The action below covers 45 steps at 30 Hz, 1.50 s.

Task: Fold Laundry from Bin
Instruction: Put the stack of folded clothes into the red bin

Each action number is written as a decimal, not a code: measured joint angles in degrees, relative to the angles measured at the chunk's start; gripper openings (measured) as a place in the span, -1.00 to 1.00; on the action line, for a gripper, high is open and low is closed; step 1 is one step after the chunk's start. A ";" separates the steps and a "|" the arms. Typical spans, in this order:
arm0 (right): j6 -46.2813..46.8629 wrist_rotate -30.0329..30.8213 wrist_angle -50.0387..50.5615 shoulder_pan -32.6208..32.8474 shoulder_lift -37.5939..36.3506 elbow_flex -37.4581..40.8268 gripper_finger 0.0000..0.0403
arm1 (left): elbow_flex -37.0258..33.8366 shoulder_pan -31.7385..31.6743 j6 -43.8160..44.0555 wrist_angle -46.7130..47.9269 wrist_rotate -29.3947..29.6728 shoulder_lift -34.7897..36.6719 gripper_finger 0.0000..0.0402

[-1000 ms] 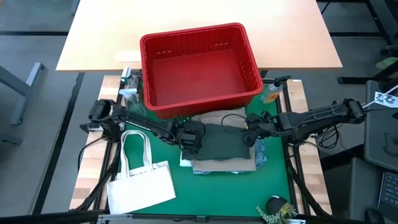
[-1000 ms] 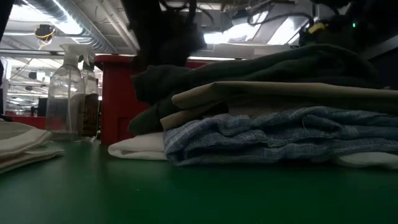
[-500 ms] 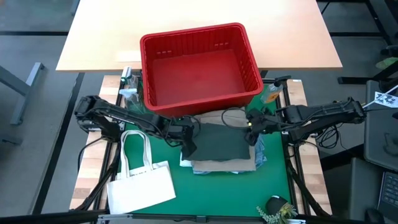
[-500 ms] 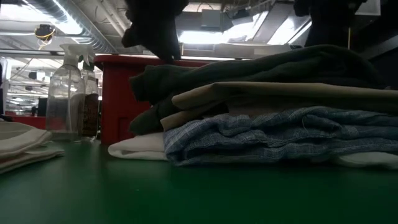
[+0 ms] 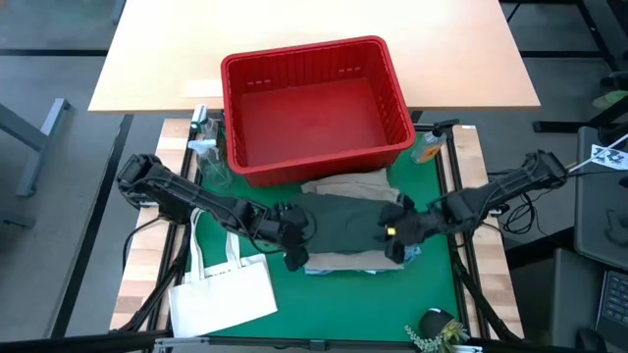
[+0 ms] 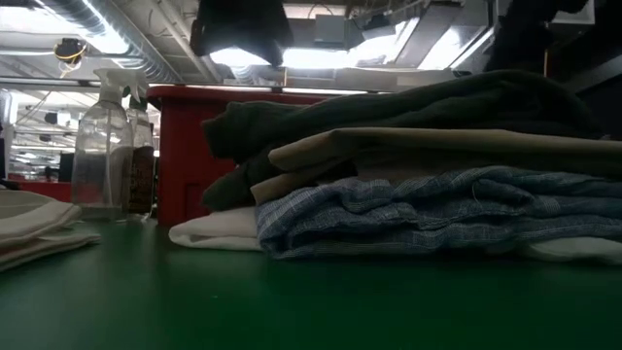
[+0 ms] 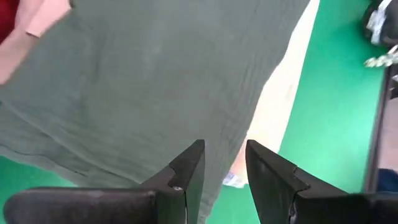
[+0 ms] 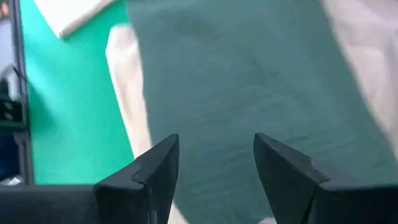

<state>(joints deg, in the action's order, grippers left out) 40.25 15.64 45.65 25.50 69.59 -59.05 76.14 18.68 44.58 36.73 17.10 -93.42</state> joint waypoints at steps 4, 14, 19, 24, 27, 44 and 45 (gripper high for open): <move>0.49 1.77 0.11 3.37 4.25 0.00 0.03 | 0.00 1.82 0.00 0.00 1.82 -2.72 -0.44; 0.61 1.87 2.56 4.89 15.00 0.00 0.03 | 0.00 2.34 -0.04 0.17 1.95 -13.82 -0.44; 0.59 1.85 3.02 4.87 19.00 -0.07 0.03 | 0.09 2.22 -0.24 0.22 1.84 -18.08 -0.44; 0.59 1.21 3.74 4.87 20.51 -0.11 0.03 | 0.13 2.22 -0.23 0.22 1.74 -19.13 -0.44; 0.59 0.63 3.78 4.83 20.51 -0.11 0.03 | 0.13 2.22 -0.22 0.26 1.69 -19.10 -0.44; -1.51 -1.62 20.81 4.87 20.55 -13.76 0.03 | 13.71 1.05 -10.88 4.41 -13.12 -19.02 -0.44; -1.55 -1.32 22.66 4.87 20.55 -15.24 0.03 | 15.13 0.87 -12.06 4.76 -13.03 -19.02 -0.44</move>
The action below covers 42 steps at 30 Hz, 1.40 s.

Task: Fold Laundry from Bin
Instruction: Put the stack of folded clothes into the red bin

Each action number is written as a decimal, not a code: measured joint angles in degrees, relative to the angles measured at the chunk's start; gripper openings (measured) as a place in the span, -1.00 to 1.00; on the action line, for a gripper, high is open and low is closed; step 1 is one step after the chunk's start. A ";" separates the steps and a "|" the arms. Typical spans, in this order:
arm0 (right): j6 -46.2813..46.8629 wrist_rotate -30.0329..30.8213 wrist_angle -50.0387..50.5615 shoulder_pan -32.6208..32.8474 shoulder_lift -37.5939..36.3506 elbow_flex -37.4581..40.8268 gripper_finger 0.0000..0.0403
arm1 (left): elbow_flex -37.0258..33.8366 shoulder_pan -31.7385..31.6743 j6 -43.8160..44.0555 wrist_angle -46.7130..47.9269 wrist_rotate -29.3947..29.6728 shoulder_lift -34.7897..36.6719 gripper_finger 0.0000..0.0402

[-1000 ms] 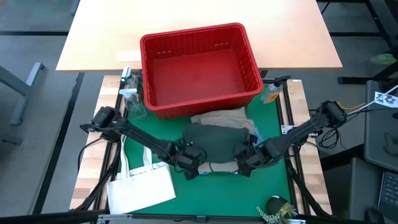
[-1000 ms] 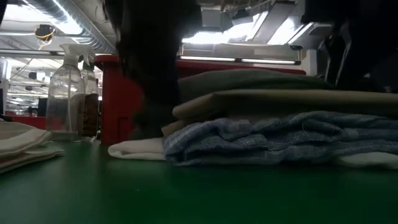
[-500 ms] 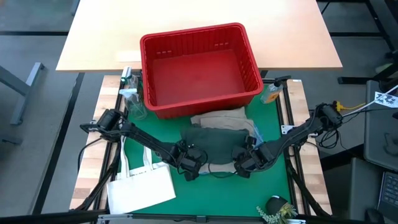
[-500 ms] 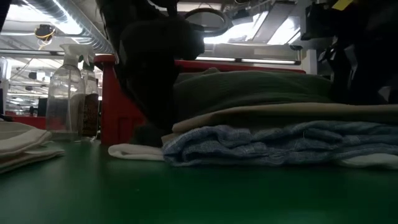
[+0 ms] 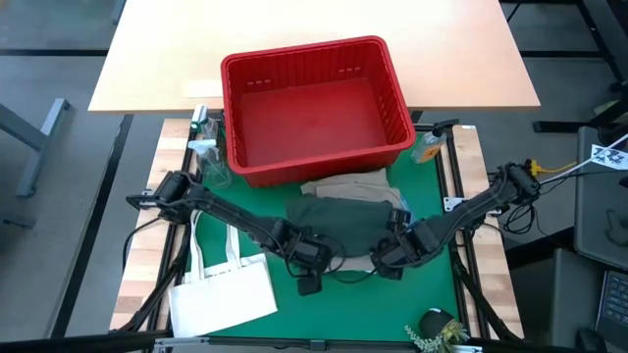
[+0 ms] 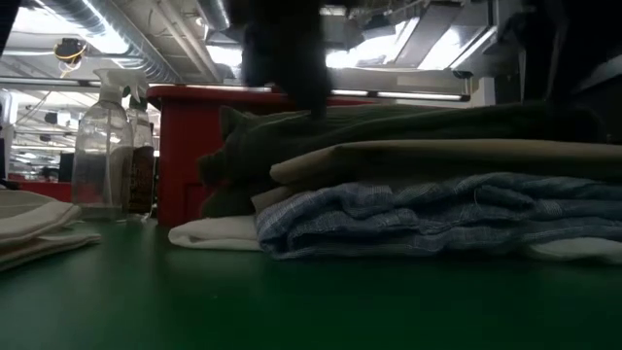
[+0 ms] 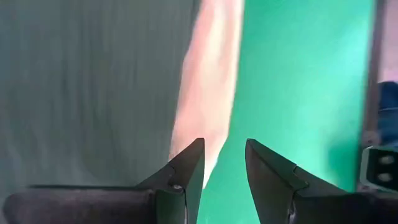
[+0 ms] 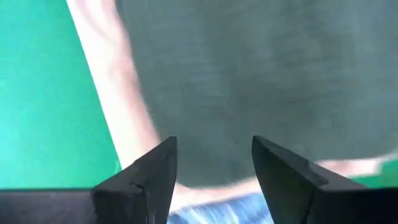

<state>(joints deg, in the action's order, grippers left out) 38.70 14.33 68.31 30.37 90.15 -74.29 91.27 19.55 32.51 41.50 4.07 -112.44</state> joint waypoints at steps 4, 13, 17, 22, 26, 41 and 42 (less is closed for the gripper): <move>-0.09 2.13 6.89 0.00 0.00 -5.94 0.03 | 5.36 -0.96 -2.84 0.61 0.07 0.00 -0.44; -3.60 6.10 17.55 0.15 -0.82 -12.86 0.03 | 11.01 -3.80 -3.20 -2.25 3.52 0.00 -0.44; -6.25 7.31 19.61 1.51 -4.09 -12.69 0.03 | 11.01 -4.77 -3.24 -3.38 4.07 0.00 -0.44; -2.04 10.99 19.67 4.34 -12.31 -9.45 0.03 | 11.01 -5.77 -3.22 -3.89 4.18 0.00 -0.44; 8.77 15.52 19.37 6.91 -19.50 -3.85 0.03 | 11.01 -6.60 -3.22 -6.20 4.28 0.00 -0.44; 42.02 8.68 21.62 8.61 -29.90 21.90 0.03 | 11.01 -7.30 -6.12 -8.95 10.53 0.02 -0.44; 43.42 7.27 21.64 8.61 -29.89 23.21 0.03 | 11.01 -7.30 -6.12 -8.94 10.52 0.02 -0.44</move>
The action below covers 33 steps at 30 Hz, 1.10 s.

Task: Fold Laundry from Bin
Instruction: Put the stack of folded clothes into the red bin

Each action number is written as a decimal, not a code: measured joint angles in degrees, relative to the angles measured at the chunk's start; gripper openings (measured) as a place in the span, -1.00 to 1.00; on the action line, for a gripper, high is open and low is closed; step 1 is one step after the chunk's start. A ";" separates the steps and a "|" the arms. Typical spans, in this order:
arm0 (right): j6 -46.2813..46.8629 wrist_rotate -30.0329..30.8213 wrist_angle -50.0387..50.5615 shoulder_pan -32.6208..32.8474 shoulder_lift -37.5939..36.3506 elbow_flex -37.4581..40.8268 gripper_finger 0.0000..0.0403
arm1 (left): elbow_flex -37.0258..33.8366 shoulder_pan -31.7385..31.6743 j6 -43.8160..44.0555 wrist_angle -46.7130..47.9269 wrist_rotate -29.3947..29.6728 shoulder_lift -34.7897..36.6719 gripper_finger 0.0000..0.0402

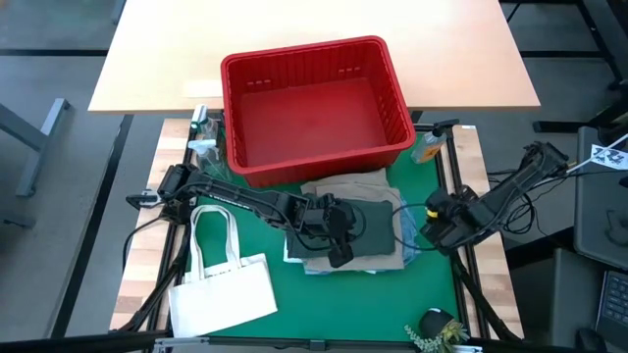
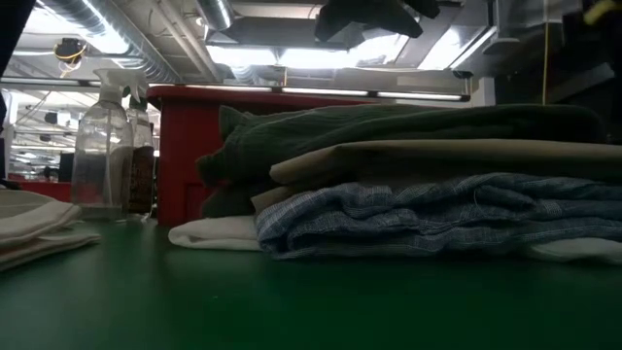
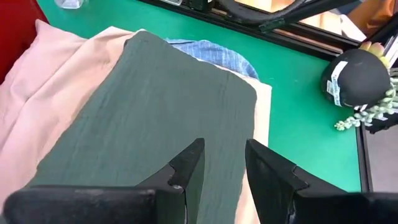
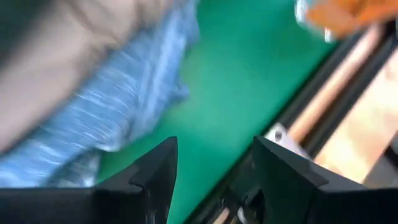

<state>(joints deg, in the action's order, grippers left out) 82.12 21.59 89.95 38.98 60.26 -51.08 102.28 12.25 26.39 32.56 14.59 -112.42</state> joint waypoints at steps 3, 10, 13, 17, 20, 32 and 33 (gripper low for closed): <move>4.66 -4.75 -1.56 0.00 0.01 3.60 0.03 | 0.00 -0.10 -0.02 0.00 -0.01 0.00 -0.44; 9.44 -11.58 -2.33 0.00 2.63 6.19 0.03 | 0.00 -0.76 0.02 -0.05 0.00 0.00 -0.44; 9.69 -12.10 -2.45 0.00 4.80 6.19 0.03 | 0.00 -0.74 0.02 -0.07 -0.07 0.00 -0.44; 11.66 -12.63 -9.56 -0.01 8.54 6.19 0.03 | 0.00 -0.70 0.02 -0.07 -0.59 0.00 -0.44; 10.89 -11.66 -16.91 -0.02 11.66 6.19 0.03 | 0.00 -0.72 0.02 -0.07 -0.57 0.00 -0.44; 10.60 -10.67 -27.96 -0.02 23.64 6.19 0.03 | 0.00 0.84 0.04 -0.09 -6.96 0.02 -0.44; 9.40 -10.33 -31.13 -0.01 24.15 6.19 0.03 | 0.00 1.11 0.03 -0.09 -7.02 0.02 -0.44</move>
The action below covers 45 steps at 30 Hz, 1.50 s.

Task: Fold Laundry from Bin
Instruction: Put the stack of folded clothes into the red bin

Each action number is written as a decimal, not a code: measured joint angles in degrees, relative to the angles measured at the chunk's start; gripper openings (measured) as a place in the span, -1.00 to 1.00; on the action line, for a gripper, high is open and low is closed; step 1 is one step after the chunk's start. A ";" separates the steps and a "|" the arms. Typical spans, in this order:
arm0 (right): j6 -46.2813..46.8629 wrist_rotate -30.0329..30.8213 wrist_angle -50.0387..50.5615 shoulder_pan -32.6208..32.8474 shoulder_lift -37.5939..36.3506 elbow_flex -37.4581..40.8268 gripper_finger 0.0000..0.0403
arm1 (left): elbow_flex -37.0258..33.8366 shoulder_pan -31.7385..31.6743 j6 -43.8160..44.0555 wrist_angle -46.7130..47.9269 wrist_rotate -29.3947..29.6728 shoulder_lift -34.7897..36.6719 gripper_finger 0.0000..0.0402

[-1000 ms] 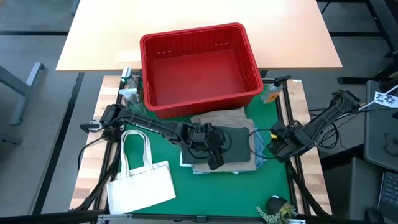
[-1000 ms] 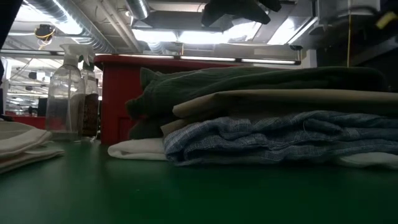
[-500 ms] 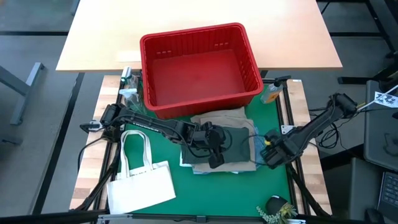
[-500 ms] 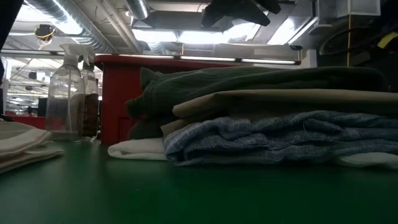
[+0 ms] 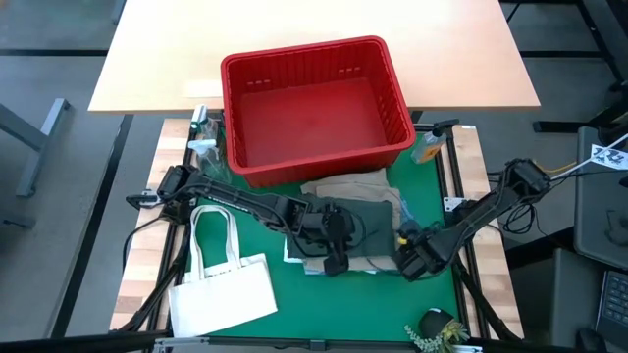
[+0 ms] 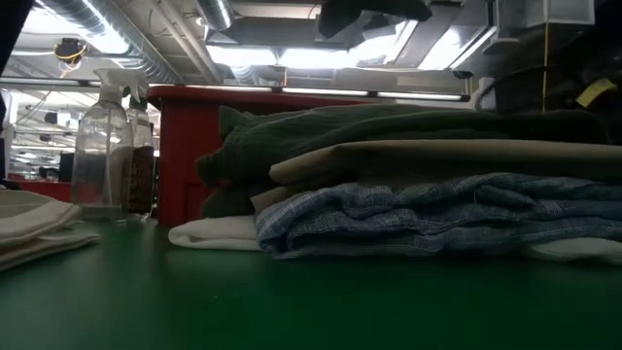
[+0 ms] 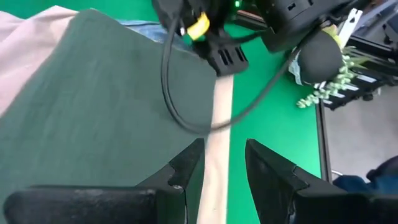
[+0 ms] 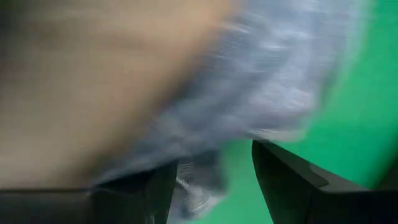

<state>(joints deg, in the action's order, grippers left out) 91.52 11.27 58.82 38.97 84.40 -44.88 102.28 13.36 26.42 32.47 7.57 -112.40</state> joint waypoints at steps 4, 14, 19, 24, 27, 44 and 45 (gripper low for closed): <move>-5.00 0.68 -12.62 -0.01 1.18 0.04 0.03 | 0.00 0.97 -0.01 0.00 -0.02 0.00 -0.44; -12.48 1.64 -29.41 0.01 1.35 -0.11 0.03 | 0.00 5.47 -0.03 -0.01 -2.51 0.00 -0.44; -12.53 -0.21 -29.39 0.01 1.26 -0.22 0.03 | 0.11 9.21 -0.10 -4.67 2.06 -2.17 -0.44; -13.99 -5.77 -28.96 0.02 -0.23 -0.26 0.03 | 0.09 12.29 -6.93 -13.85 5.02 -6.09 -0.44; -14.03 -7.40 -28.93 0.08 -2.08 -0.26 0.03 | 0.09 13.31 -9.03 -17.08 7.64 -7.90 -0.40; -17.27 -7.83 -28.26 0.06 -15.19 -0.28 0.03 | 0.07 11.94 -23.57 -32.35 12.72 -17.55 0.16; -17.46 -7.43 -28.24 0.06 -15.60 -0.28 0.03 | 0.07 11.85 -25.71 -34.00 13.33 -18.42 0.17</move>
<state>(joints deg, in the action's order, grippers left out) 74.06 3.83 30.58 39.03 68.81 -45.17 102.35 25.21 0.71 -1.53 20.90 -130.82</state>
